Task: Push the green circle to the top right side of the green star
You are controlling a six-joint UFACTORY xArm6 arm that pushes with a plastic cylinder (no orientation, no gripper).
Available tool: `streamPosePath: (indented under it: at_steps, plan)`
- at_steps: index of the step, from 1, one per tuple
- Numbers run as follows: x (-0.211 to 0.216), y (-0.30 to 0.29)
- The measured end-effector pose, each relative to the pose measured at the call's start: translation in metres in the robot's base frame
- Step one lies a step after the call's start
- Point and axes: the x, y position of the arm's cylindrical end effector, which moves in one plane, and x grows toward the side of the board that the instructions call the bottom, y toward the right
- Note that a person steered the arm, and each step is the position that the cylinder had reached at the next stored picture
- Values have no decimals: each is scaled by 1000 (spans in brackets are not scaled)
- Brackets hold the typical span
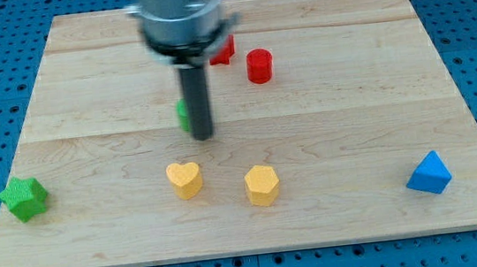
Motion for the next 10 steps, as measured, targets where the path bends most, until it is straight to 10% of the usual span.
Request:
streamPosePath:
  at_steps: [1, 4, 10]
  plan:
    - [-11, 38]
    - [-76, -111]
    - [-22, -154]
